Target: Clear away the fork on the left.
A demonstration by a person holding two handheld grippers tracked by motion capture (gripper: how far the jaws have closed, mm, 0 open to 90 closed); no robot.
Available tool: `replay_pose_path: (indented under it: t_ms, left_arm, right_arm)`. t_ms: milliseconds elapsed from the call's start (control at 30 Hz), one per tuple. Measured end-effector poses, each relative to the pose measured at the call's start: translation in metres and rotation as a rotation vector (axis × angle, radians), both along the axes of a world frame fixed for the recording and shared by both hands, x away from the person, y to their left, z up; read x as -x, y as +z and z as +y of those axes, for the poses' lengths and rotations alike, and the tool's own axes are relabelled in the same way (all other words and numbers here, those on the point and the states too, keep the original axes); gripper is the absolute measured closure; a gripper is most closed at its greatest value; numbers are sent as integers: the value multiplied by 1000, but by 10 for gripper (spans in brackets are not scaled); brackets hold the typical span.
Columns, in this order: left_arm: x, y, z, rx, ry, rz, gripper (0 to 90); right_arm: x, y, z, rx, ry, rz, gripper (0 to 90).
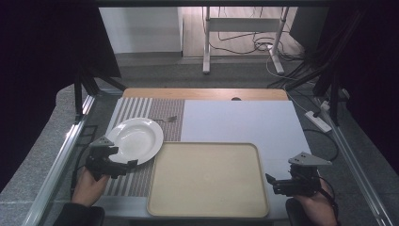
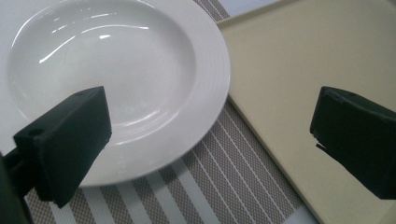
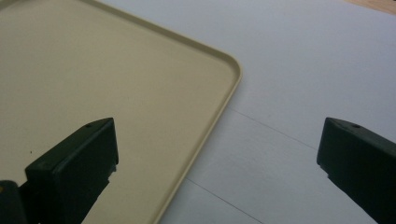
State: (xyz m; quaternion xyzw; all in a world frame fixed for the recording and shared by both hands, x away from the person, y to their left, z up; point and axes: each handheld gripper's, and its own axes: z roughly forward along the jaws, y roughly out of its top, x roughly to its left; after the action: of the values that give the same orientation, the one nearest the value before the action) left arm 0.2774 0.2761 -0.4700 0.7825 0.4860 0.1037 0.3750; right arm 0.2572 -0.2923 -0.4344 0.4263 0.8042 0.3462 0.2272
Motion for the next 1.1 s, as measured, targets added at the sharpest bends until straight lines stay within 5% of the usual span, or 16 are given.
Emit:
replay_pose_path:
  t_ms: [1100]
  left_arm:
    - [-94, -2, -25, -77, -74, -14, 0]
  right_arm:
    - [-1, -1, 1, 7, 3, 11, 0]
